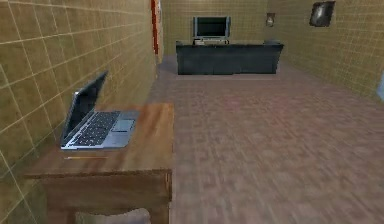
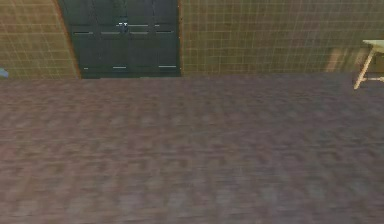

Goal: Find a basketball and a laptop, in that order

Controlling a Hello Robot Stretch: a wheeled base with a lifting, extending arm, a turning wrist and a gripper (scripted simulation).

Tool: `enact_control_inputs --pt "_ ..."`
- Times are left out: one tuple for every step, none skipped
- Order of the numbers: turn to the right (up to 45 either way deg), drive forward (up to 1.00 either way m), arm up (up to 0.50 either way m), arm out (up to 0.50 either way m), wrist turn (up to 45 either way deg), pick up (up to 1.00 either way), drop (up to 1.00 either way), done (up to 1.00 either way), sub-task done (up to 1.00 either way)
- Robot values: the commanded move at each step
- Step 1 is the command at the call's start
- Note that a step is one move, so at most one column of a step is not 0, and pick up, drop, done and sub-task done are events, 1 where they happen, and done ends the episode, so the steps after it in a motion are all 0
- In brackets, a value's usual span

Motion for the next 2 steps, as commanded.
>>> enact_control_inputs --pt "-24.0 0.00 0.00 0.00 0.0 0.00 0.00 0.00 0.00" --pt "0.0 0.00 0.00 0.00 0.0 0.00 0.00 1.00 0.00"
